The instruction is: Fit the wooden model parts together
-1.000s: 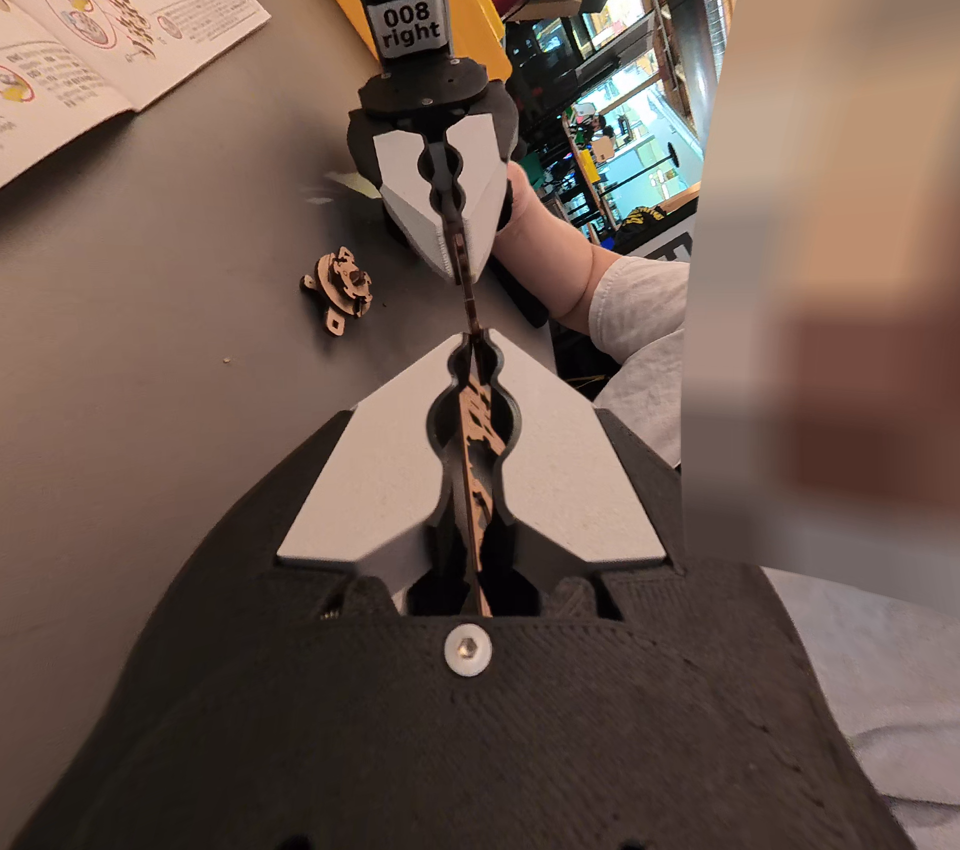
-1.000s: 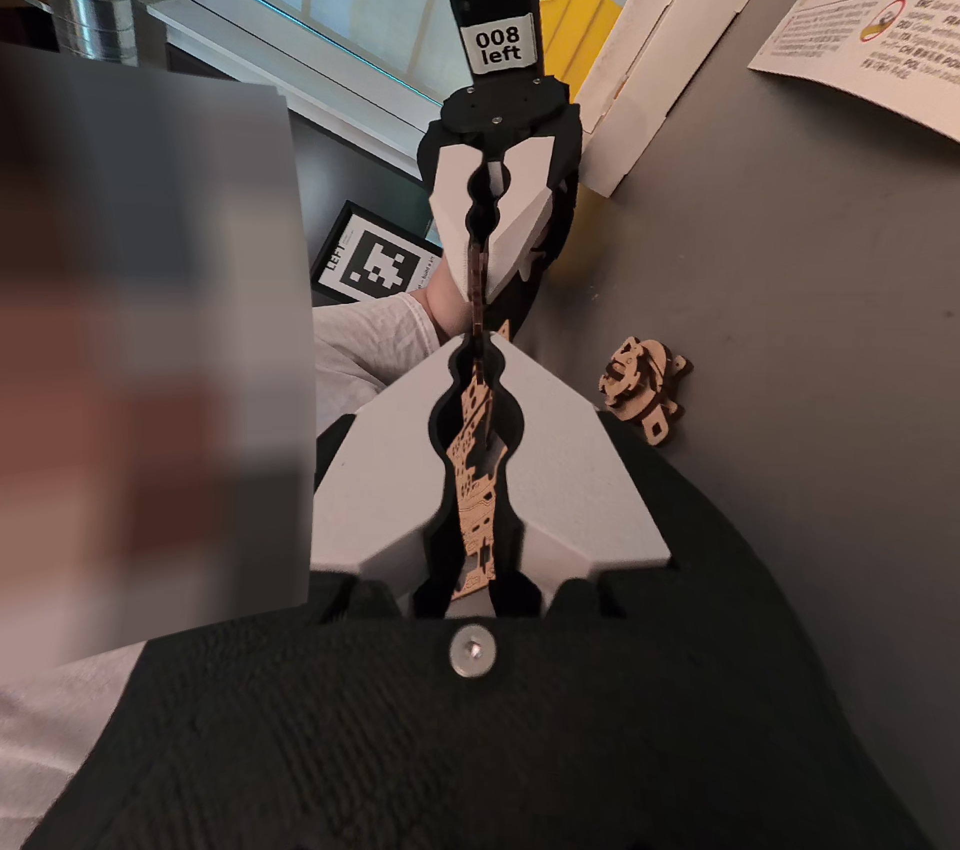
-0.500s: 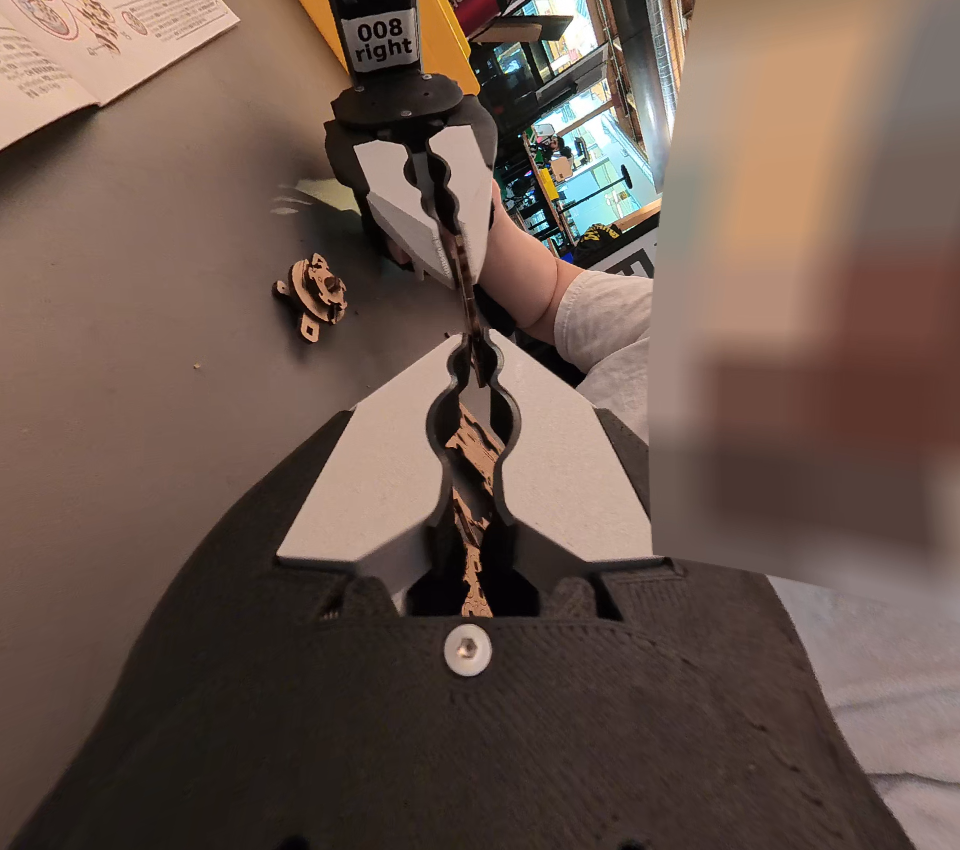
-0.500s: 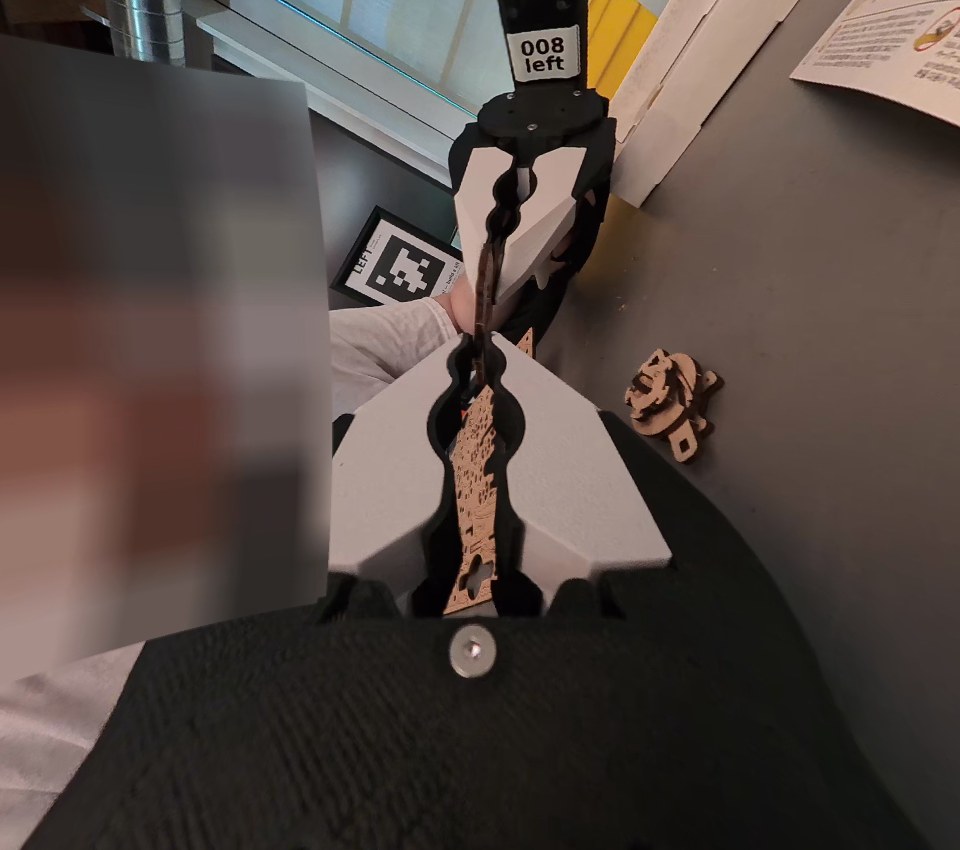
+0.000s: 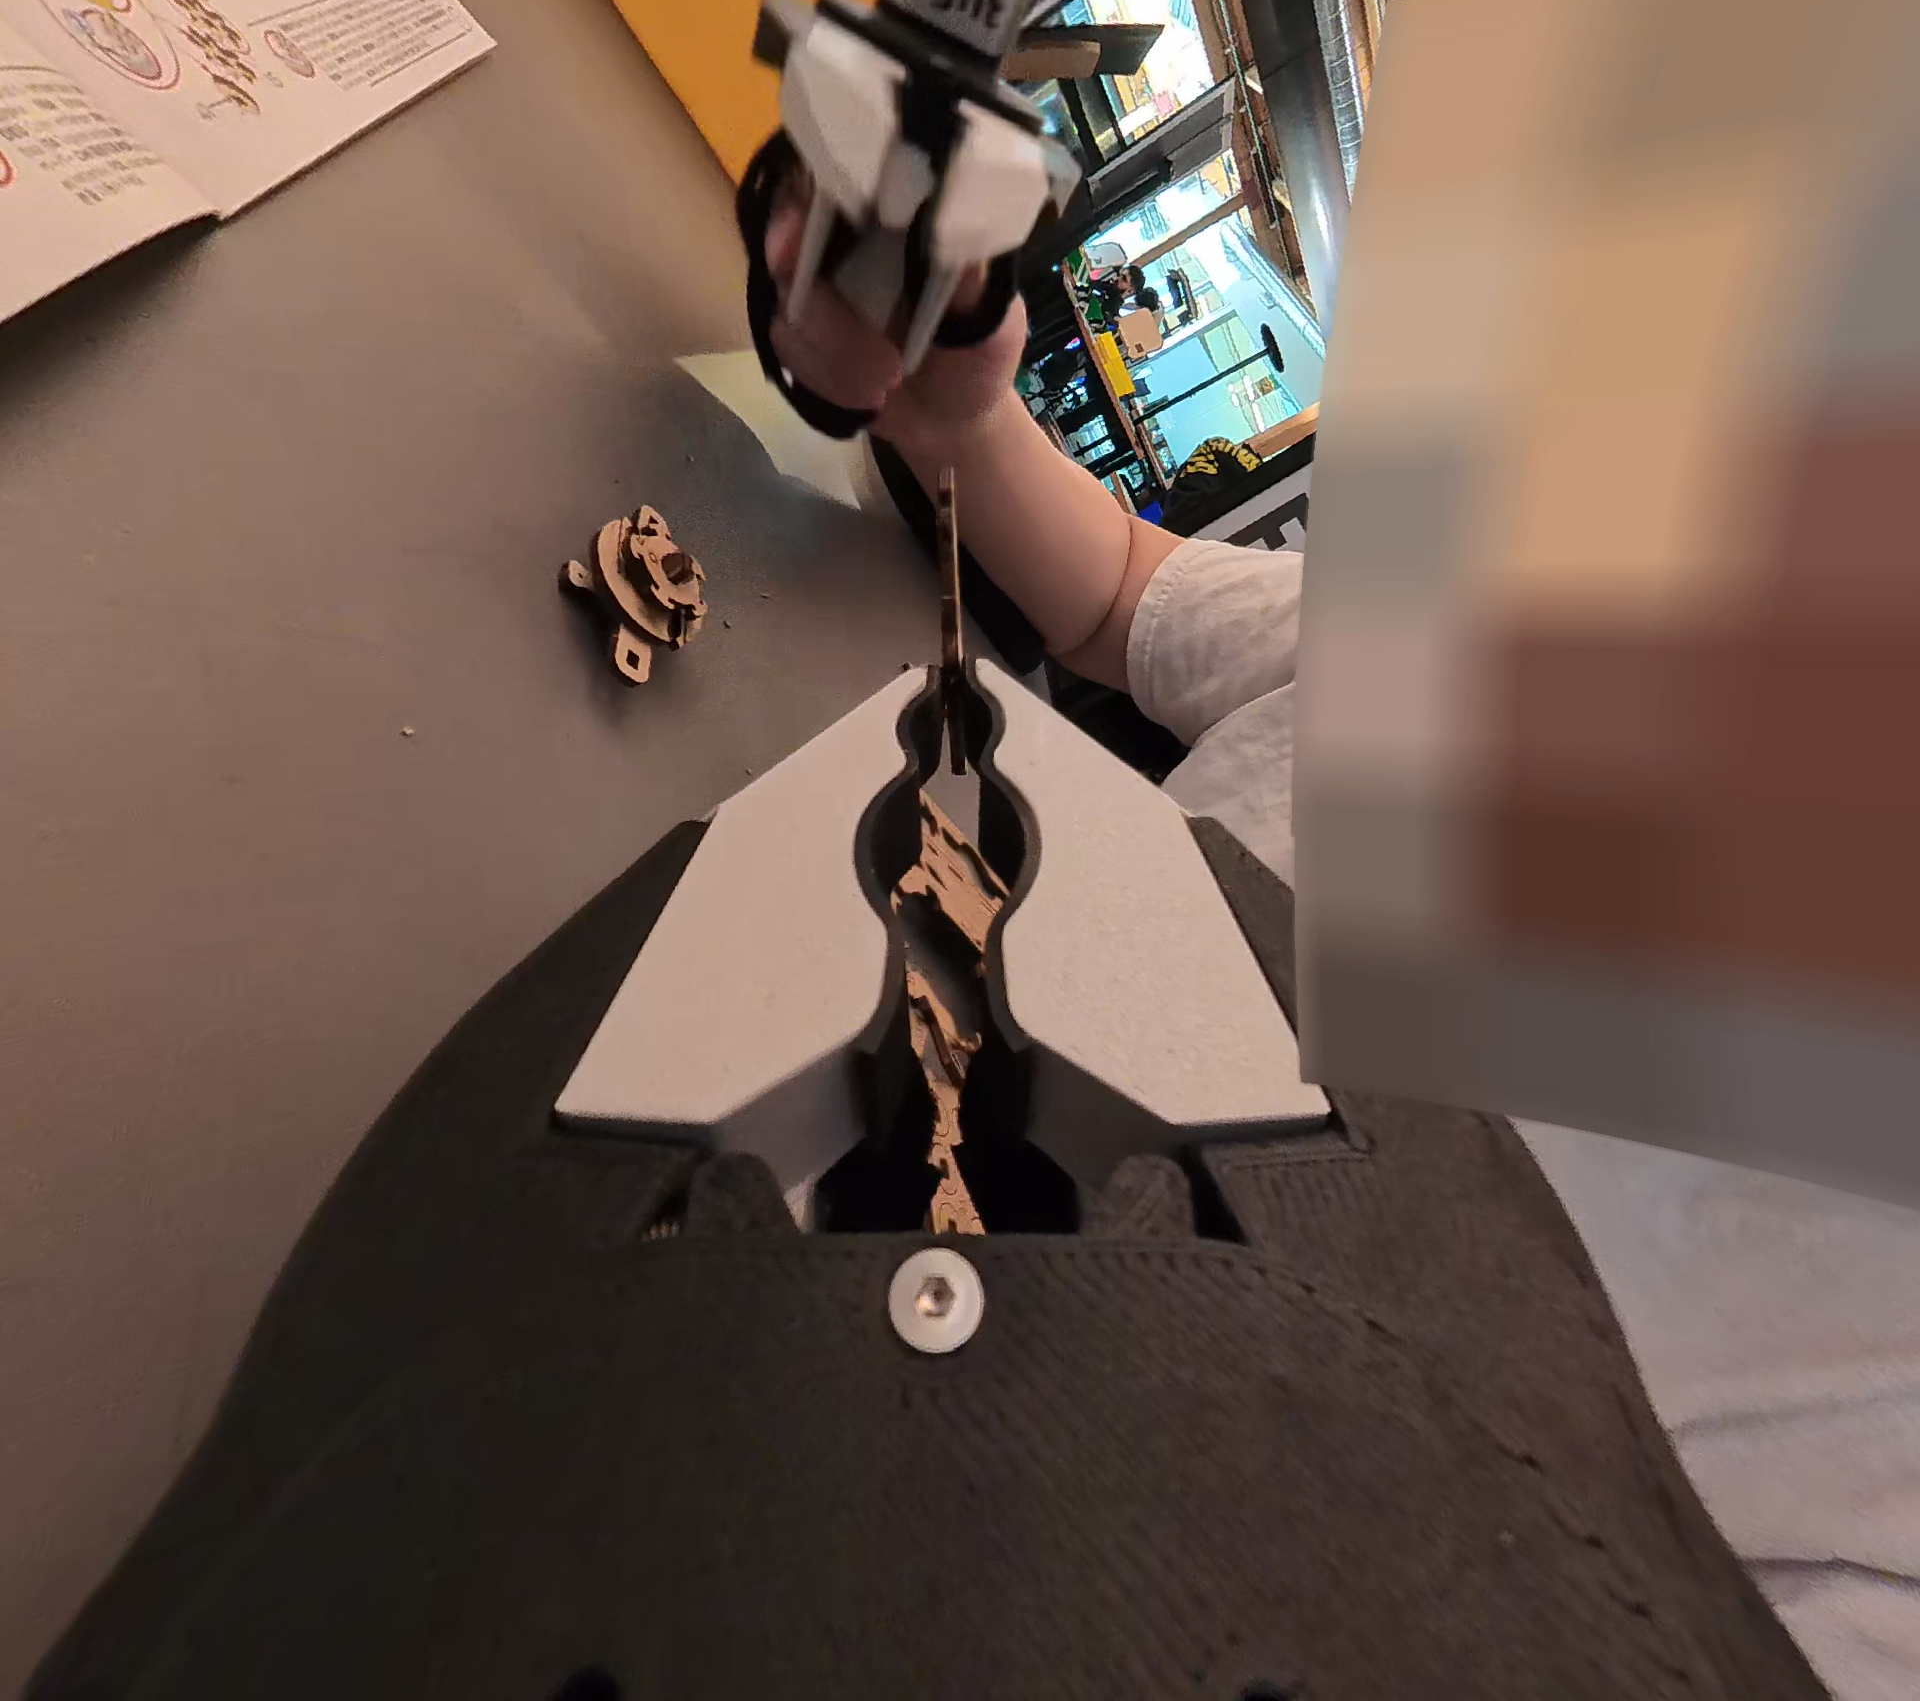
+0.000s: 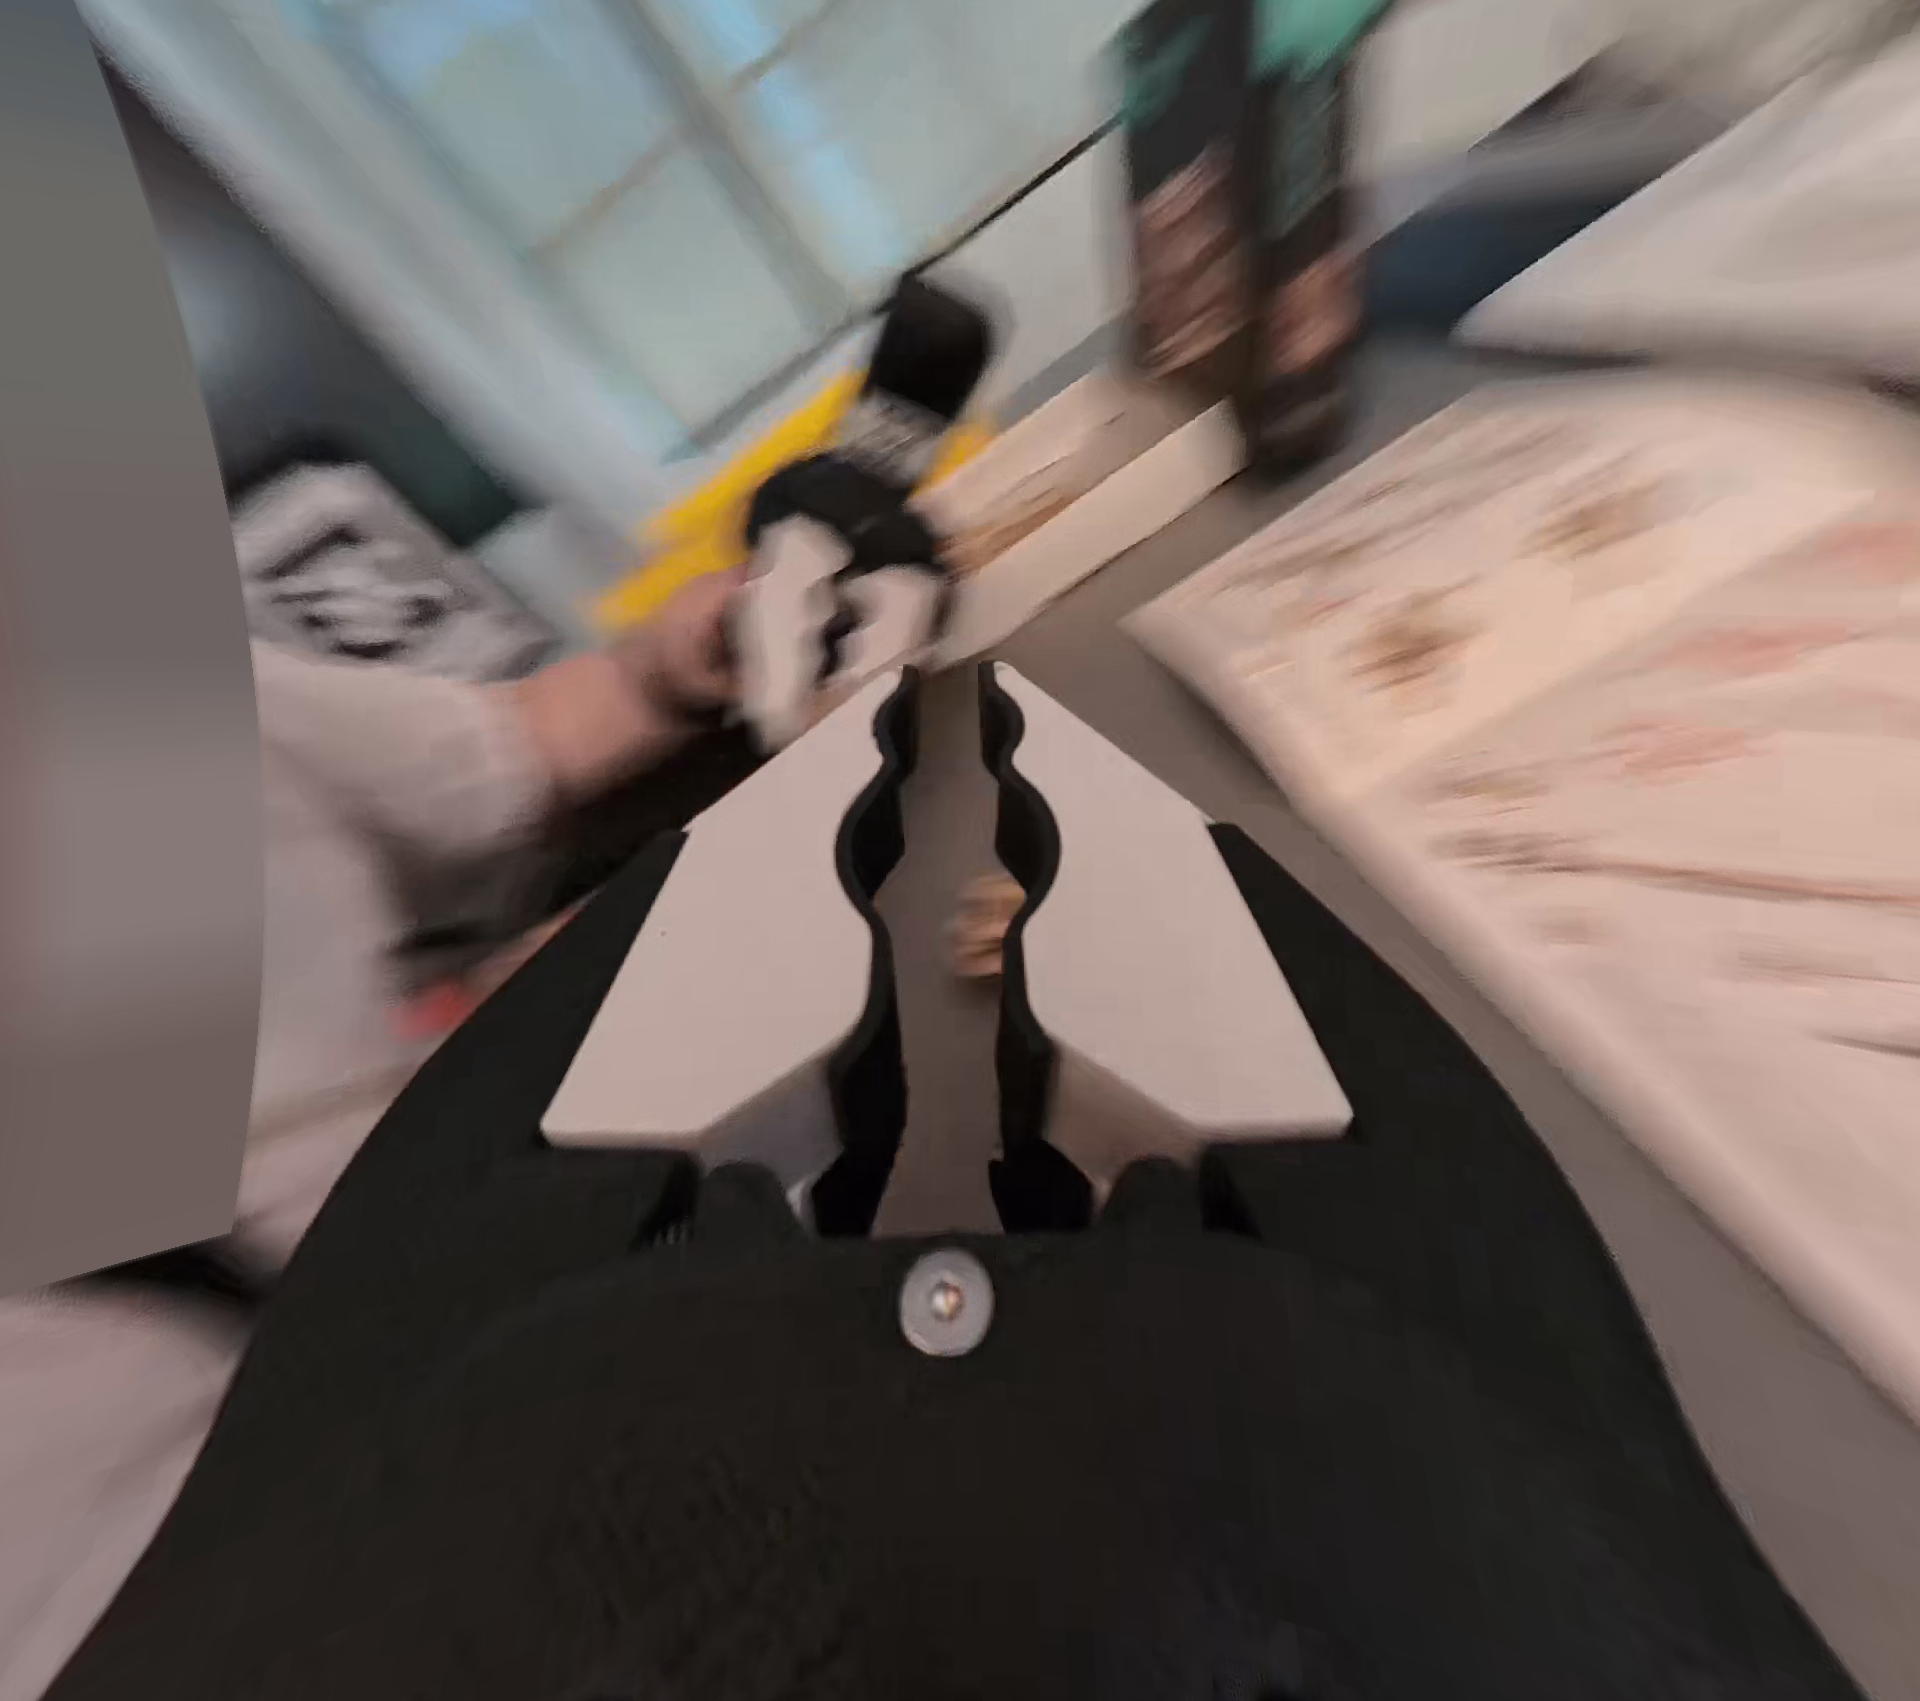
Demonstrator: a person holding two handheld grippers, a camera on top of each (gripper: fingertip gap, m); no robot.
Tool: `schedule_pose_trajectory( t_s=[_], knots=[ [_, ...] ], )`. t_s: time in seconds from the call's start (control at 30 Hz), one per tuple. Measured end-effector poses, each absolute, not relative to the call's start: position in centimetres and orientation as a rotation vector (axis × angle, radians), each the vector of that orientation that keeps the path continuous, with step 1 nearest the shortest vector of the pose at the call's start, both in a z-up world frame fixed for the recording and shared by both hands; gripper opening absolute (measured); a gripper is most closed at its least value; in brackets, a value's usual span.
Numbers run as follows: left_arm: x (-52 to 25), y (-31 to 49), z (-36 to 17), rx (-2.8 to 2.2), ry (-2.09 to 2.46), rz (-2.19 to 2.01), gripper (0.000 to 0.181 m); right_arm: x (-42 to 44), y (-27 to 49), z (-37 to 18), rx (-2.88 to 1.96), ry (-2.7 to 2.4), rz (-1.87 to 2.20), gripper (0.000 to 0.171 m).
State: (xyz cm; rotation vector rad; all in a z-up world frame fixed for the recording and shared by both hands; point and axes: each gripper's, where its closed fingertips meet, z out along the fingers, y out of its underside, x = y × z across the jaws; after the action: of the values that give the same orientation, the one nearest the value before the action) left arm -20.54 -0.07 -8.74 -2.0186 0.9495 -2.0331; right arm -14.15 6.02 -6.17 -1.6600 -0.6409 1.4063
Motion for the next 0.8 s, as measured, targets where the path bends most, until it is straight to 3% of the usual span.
schedule_pose_trajectory(
  t_s=[0.03,0.17,0.33,0.8],
  knots=[
    [-20.5,-0.1,-8.8,-2.02,0.955,-2.026,0.0,-12.8,7.2,-5.9,-1.647,-0.614,1.255,0.009],
    [-20.5,-0.1,-8.8,-2.021,0.958,-2.019,0.0,-6.0,11.2,-4.4,-1.578,-0.448,0.705,0.01],
    [-20.5,0.0,-9.0,-2.029,0.965,-2.0,0.0,-1.6,12.7,-3.5,-1.537,-0.356,0.35,0.029],
    [-20.6,0.1,-9.0,-2.028,0.964,-1.984,0.0,-3.0,12.4,-4.1,-1.529,-0.432,0.356,0.027]
  ],
)
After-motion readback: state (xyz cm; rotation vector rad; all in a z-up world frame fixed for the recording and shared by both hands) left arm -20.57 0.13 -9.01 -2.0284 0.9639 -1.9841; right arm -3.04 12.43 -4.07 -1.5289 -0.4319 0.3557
